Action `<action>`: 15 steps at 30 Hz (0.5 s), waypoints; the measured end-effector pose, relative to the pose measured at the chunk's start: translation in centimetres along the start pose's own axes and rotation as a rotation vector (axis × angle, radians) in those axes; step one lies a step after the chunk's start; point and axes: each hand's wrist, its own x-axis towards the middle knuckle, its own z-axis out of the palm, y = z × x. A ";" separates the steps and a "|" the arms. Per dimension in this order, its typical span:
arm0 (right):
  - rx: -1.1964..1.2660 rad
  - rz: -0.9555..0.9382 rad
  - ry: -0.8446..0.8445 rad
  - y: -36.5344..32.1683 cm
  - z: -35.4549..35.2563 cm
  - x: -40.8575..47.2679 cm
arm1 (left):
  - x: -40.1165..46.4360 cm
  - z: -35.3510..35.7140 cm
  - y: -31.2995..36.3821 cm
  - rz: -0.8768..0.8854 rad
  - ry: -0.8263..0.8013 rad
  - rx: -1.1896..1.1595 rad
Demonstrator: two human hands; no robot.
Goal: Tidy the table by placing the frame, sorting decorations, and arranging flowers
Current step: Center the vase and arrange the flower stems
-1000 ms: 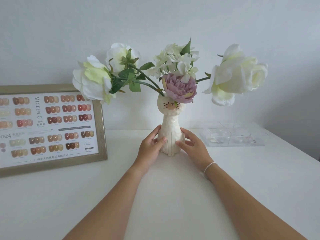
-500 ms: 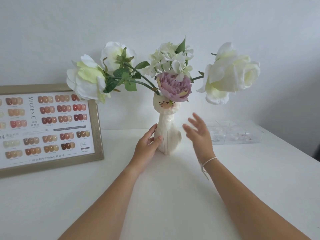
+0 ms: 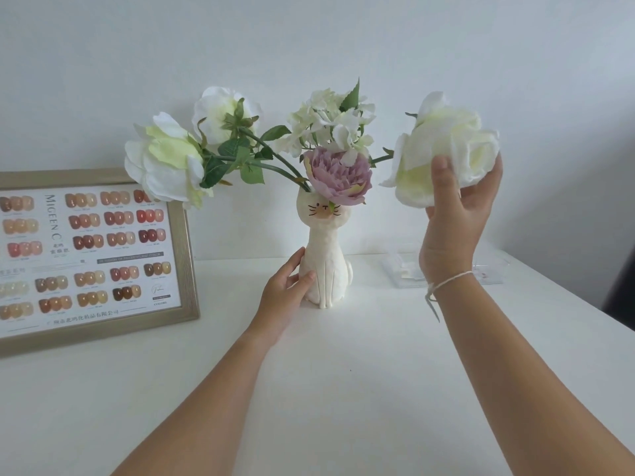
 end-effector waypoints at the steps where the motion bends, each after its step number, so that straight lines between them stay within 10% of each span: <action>1: -0.013 0.004 0.004 -0.1 0.2 0.2 | 0.0 0.0 0.0 -0.003 0.002 -0.002; 15: -0.232 0.185 -0.273 2.2 1.8 4.2 | 0.1 0.0 0.0 0.005 0.010 -0.009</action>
